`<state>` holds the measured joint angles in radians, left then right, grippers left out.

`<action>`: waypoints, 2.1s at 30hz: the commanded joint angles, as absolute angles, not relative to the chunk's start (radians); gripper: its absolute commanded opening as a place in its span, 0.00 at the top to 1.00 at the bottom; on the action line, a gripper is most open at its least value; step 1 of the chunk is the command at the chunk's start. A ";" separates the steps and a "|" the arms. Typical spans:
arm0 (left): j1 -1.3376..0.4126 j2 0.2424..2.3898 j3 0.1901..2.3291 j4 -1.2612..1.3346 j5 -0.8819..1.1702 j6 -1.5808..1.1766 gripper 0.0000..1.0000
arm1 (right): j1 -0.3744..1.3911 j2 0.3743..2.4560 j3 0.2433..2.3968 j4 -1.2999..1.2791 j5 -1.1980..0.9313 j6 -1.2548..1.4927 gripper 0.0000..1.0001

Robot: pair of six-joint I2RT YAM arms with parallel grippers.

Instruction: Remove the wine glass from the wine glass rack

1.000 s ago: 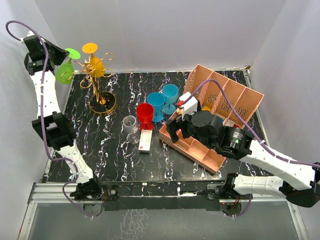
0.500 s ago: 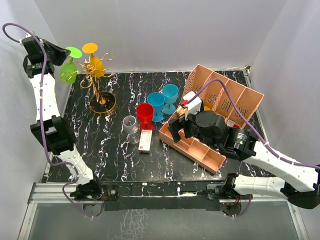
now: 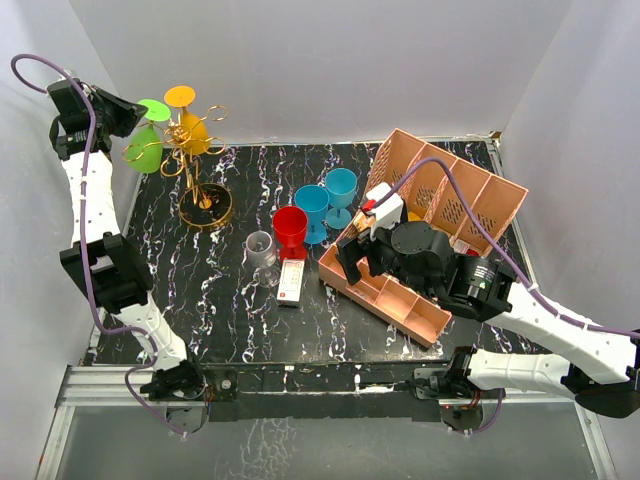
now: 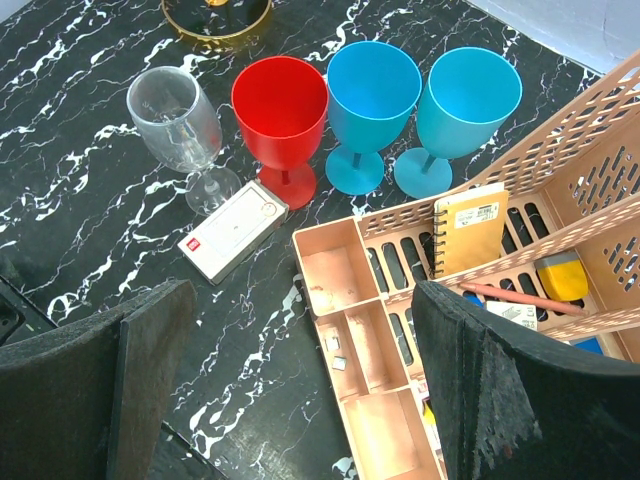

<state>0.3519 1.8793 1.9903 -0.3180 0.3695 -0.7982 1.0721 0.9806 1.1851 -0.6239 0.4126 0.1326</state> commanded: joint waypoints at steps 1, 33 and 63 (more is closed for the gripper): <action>0.359 1.831 2.014 -0.267 0.397 -0.821 1.00 | 1.070 0.963 1.221 -0.570 0.413 0.139 0.01; 0.360 1.999 2.160 -0.150 0.328 -1.004 1.00 | 1.068 0.963 1.232 -0.571 0.419 0.145 0.01; 0.354 1.665 1.978 0.231 0.116 -0.835 1.00 | 1.068 0.967 1.282 -0.592 0.336 0.216 0.01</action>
